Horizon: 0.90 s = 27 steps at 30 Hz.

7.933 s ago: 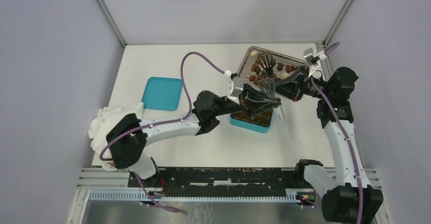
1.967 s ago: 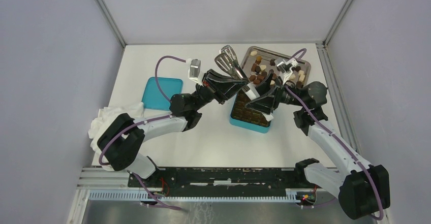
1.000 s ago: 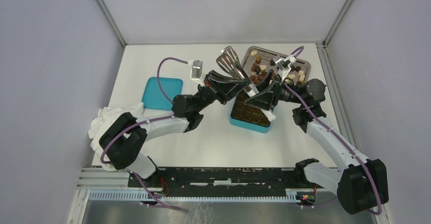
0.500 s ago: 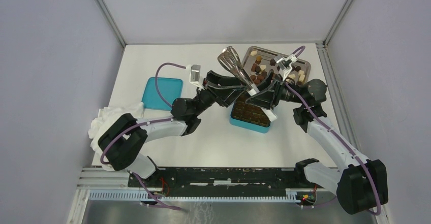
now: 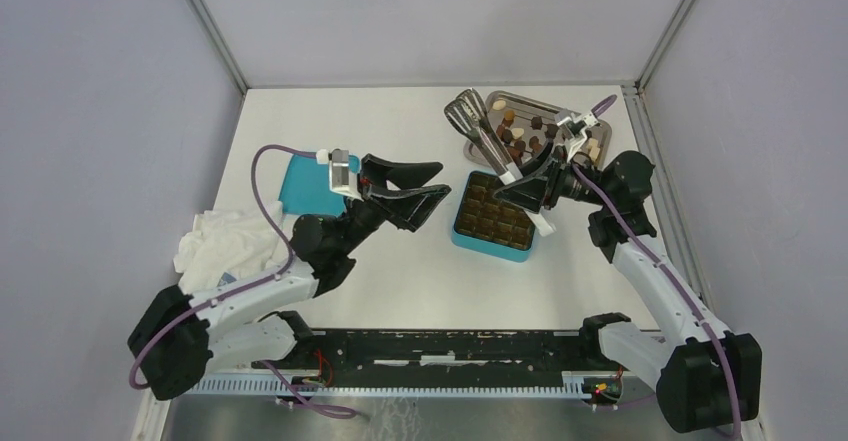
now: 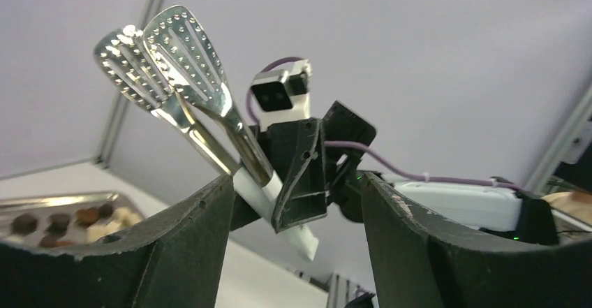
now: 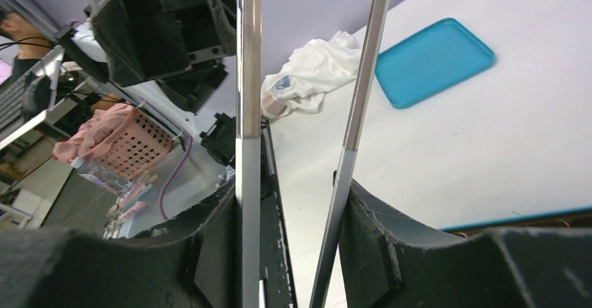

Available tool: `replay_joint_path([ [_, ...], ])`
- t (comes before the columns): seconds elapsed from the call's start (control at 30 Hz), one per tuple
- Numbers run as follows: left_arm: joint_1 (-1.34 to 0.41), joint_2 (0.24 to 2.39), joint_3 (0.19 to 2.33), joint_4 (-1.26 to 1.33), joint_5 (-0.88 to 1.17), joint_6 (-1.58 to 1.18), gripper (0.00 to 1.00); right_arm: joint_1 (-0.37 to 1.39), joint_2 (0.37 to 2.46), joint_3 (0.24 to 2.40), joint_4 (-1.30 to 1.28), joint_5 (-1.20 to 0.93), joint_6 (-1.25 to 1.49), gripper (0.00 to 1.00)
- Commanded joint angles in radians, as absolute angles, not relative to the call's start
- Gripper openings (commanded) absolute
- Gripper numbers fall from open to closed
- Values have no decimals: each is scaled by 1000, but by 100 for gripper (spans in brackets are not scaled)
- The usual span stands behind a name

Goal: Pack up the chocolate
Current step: Pick up the clamp from the center of the board, then pick up the fake chocolate from the plate.

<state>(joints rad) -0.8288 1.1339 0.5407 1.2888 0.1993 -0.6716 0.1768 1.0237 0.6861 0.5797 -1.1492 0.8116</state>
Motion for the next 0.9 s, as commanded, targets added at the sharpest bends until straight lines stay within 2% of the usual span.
replay_joint_path([
  [0.0, -828, 988, 573, 766, 131, -490, 72, 137, 990, 730, 456, -1128, 660, 30],
  [0.13, -828, 912, 569, 593, 99, -483, 75, 125, 988, 719, 454, -1133, 649, 13],
  [0.23, -828, 900, 542, 643, 138, -536, 89, 124, 984, 709, 477, -1150, 663, 12],
  [0.3, -829, 917, 520, 724, 172, -576, 99, 126, 982, 687, 582, -1175, 769, 12],
  [0.37, -826, 952, 515, 817, 197, -599, 100, 131, 979, 684, 663, -1191, 840, 13],
  [0.67, -796, 1228, 666, 1254, 429, -697, 100, 217, 1015, 791, 712, -1247, 970, 18],
  [0.87, -796, 1300, 684, 1430, 447, -688, 100, 228, 1020, 821, 784, -1254, 1046, 20],
])
